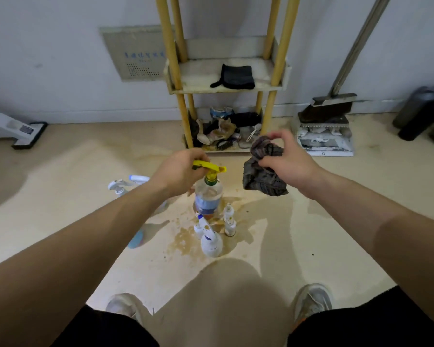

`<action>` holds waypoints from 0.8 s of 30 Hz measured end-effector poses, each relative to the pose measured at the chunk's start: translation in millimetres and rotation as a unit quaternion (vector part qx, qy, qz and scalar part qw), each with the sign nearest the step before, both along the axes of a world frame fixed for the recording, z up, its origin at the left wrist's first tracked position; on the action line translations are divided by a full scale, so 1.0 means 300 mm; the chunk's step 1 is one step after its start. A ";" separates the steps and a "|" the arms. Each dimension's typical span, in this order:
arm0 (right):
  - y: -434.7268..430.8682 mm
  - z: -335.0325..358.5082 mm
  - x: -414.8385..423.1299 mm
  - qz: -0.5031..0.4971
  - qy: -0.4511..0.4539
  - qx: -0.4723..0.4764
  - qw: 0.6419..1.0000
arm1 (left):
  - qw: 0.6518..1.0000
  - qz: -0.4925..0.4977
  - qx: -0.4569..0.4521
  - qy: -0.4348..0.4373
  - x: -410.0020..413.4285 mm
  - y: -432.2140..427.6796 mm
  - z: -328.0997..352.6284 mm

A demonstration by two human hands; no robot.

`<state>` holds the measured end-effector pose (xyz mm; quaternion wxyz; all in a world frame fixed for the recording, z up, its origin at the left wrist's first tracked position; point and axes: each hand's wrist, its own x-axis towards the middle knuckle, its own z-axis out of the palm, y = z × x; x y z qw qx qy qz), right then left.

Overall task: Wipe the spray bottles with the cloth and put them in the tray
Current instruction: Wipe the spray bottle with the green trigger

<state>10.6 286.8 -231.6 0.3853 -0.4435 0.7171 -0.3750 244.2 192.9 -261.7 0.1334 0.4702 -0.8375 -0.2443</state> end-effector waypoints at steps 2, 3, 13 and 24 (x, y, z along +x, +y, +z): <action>0.006 0.080 0.026 0.021 -0.003 -0.059 0.998 | 0.999 -0.004 0.008 0.052 0.021 0.021 0.085; 0.007 0.112 0.038 0.032 -0.004 -0.096 0.995 | 0.997 -0.006 0.015 0.080 0.031 0.029 0.124; 0.020 0.218 0.174 0.166 0.209 -0.228 0.937 | 0.955 0.050 0.058 0.286 0.039 0.095 0.309; -0.009 0.193 0.104 0.131 0.298 -0.229 0.917 | 0.964 0.071 0.020 0.254 0.075 0.056 0.256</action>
